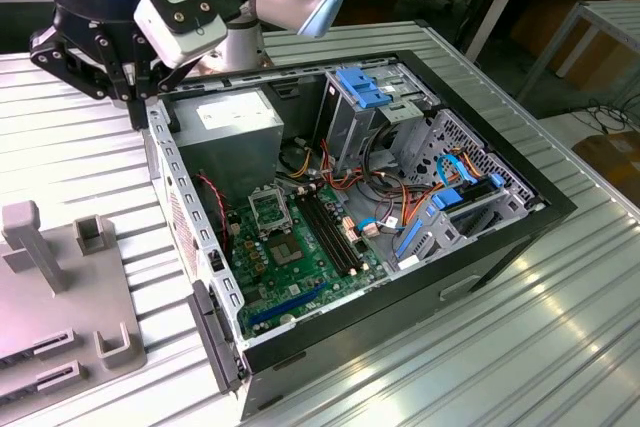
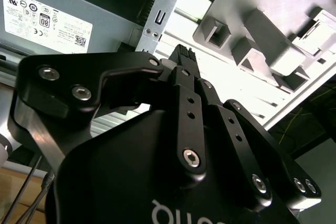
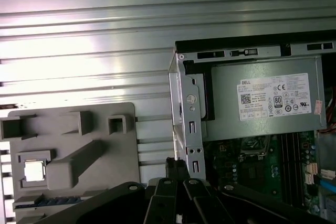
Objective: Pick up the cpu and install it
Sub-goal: 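Reach for the cpu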
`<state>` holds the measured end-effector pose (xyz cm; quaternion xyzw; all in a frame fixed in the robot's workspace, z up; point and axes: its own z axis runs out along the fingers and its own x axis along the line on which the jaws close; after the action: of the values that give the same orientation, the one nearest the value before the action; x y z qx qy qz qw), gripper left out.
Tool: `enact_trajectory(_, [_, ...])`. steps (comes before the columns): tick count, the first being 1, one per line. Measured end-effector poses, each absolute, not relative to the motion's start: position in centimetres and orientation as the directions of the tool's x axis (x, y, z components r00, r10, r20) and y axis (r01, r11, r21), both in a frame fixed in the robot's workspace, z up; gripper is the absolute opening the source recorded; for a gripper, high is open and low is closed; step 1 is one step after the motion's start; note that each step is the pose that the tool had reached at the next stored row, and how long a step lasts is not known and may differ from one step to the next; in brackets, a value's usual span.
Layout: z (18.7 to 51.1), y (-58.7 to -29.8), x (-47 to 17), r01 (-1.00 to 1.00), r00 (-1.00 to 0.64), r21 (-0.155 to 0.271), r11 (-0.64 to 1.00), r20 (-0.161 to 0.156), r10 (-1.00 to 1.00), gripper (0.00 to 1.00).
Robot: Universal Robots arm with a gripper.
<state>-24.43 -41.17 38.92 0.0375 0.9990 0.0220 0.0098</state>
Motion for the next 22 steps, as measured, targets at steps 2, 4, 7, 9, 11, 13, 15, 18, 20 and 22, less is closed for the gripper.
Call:
enact_trajectory(2, [38.9, -41.2, -24.6, 0.074, -0.997, 0.045, 0.996, -0.018, 0.075, 0.11])
enact_trajectory(4, [38.9, -41.2, -24.7, 0.074, -0.997, 0.045, 0.996, -0.018, 0.075, 0.11])
enact_trajectory(7, [38.9, -41.2, -24.9, 0.074, -0.997, 0.045, 0.996, -0.018, 0.075, 0.11])
enact_trajectory(9, [38.9, -41.2, -25.0, 0.074, -0.997, 0.045, 0.996, -0.018, 0.075, 0.11])
enact_trajectory(11, [38.9, -41.2, -25.2, 0.074, -0.997, 0.045, 0.996, -0.018, 0.075, 0.11])
enact_trajectory(13, [38.9, -41.2, -25.4, 0.074, -0.997, 0.045, 0.996, -0.018, 0.075, 0.11])
enact_trajectory(15, [38.9, -41.2, -25.6, 0.074, -0.997, 0.045, 0.996, -0.018, 0.075, 0.11])
enact_trajectory(18, [38.9, -41.2, -25.9, 0.074, -0.997, 0.045, 0.996, -0.018, 0.075, 0.11])
enact_trajectory(20, [38.9, -41.2, -26.2, 0.074, -0.997, 0.045, 0.996, -0.018, 0.075, 0.11])
enact_trajectory(22, [38.9, -41.2, -26.4, 0.074, -0.997, 0.045, 0.996, -0.018, 0.075, 0.11])
